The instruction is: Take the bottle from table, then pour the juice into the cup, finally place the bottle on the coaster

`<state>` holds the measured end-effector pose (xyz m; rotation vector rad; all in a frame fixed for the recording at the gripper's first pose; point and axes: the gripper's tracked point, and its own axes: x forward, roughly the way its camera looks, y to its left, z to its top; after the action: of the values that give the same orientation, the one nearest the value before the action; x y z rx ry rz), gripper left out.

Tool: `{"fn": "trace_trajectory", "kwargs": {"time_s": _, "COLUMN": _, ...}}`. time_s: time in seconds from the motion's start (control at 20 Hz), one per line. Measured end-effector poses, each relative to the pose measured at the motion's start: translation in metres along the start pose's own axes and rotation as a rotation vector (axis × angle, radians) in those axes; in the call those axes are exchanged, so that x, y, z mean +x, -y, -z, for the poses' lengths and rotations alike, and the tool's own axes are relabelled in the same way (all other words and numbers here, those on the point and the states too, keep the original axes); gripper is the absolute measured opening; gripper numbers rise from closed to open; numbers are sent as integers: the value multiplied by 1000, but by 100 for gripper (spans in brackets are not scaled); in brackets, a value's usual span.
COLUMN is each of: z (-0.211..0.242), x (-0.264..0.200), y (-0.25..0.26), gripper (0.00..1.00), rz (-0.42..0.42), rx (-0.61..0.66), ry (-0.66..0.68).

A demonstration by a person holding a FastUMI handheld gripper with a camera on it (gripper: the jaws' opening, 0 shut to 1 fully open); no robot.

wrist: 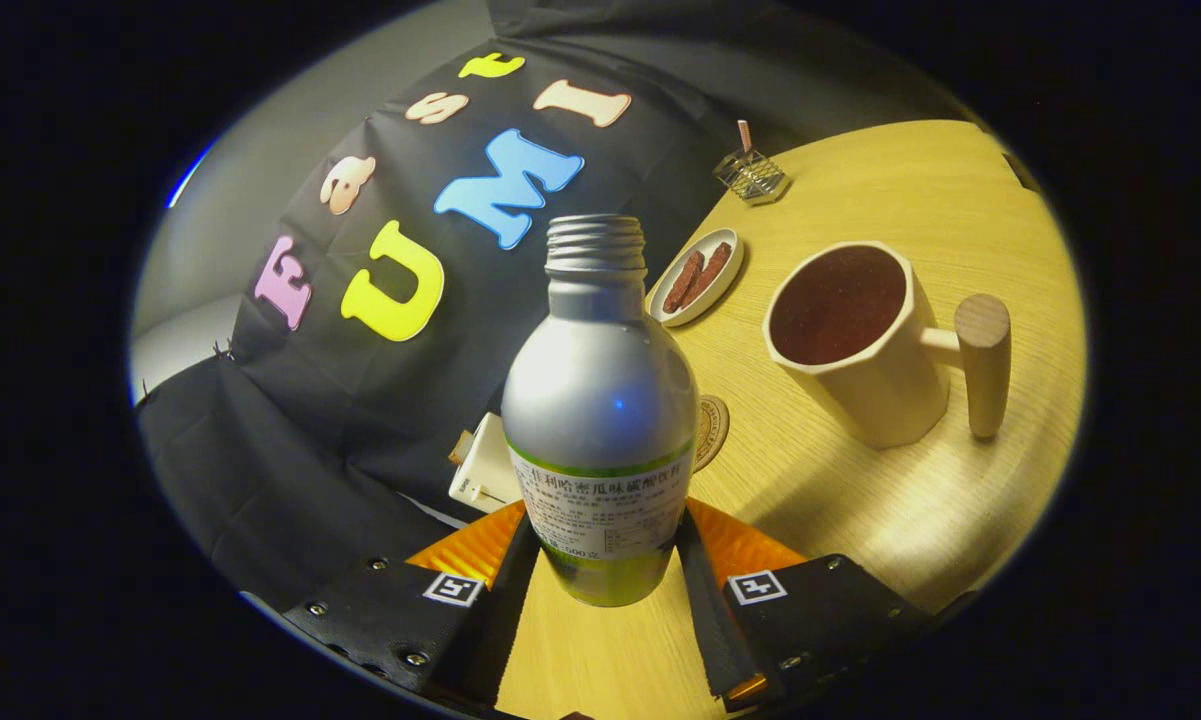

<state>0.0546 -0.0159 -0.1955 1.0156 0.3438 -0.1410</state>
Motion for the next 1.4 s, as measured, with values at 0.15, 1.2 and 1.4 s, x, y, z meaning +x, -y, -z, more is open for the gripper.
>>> {"fn": "trace_trajectory", "kwargs": {"time_s": 0.15, "z": -3, "x": 3, "y": 4, "gripper": 74, "rz": 5, "rx": 67, "ry": -1}}
{"fn": "trace_trajectory", "kwargs": {"time_s": 1.2, "z": -5, "x": 20, "y": -12, "gripper": 74, "rz": -67, "rx": 570, "ry": -30}}
{"fn": "trace_trajectory", "kwargs": {"time_s": 1.4, "z": -3, "x": 23, "y": -17, "gripper": 74, "rz": -70, "rx": 605, "ry": -41}}
